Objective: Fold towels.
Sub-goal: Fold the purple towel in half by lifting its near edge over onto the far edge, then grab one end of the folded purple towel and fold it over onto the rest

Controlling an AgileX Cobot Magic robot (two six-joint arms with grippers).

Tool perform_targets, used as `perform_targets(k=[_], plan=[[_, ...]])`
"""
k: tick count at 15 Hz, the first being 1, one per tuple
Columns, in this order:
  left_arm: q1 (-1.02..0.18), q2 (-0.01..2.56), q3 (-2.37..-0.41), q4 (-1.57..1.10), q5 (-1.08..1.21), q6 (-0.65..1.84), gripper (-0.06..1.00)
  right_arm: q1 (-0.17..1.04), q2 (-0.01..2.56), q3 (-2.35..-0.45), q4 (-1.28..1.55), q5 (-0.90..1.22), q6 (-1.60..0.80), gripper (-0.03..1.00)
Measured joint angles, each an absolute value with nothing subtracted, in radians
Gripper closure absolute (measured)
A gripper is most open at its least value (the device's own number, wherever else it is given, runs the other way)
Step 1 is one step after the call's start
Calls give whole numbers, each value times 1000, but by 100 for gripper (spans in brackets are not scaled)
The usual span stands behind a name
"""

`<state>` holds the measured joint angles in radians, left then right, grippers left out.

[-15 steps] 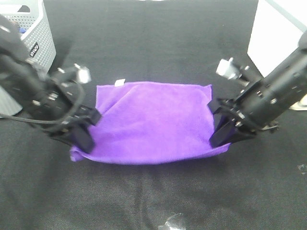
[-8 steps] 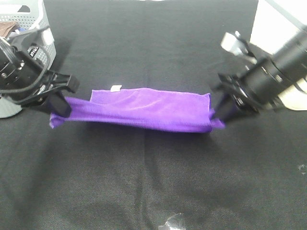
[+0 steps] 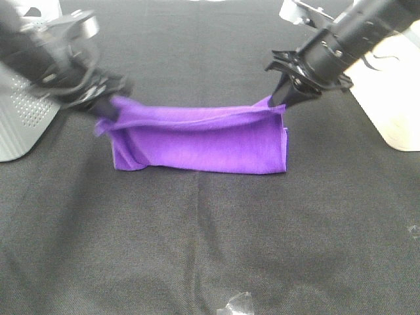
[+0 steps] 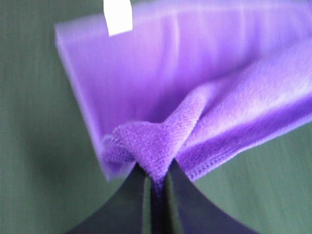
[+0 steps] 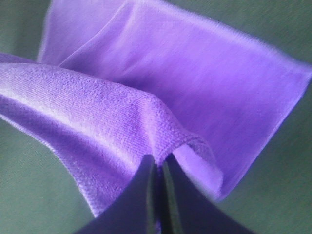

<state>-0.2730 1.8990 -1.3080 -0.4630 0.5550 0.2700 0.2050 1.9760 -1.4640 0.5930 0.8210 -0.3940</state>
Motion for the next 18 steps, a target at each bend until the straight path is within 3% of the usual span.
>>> perform_targets(k=[5,10,14,15,16,17,18], plan=[[-273,2128,-1556,-455,621,309,94,205,2164,-1674,462,800,-331,94],[-273,2229,-1590,-453,640,330,94,202,2261,-1686,450,802,-320,94],[-273,2260,-1600,-453,641,330,84,202,2295,-1686,450,800,-320,94],[-273,2266,-1605,-453,641,330,75,202,2300,-1686,451,800,-319,92],[-269,2268,-1610,-453,644,330,63,202,2303,-1686,451,799,-319,80],[-269,2270,-1628,-452,676,329,44,202,2303,-1686,451,806,-318,66],[-269,2270,-1656,-444,734,313,34,202,2297,-1686,451,830,-309,52]])
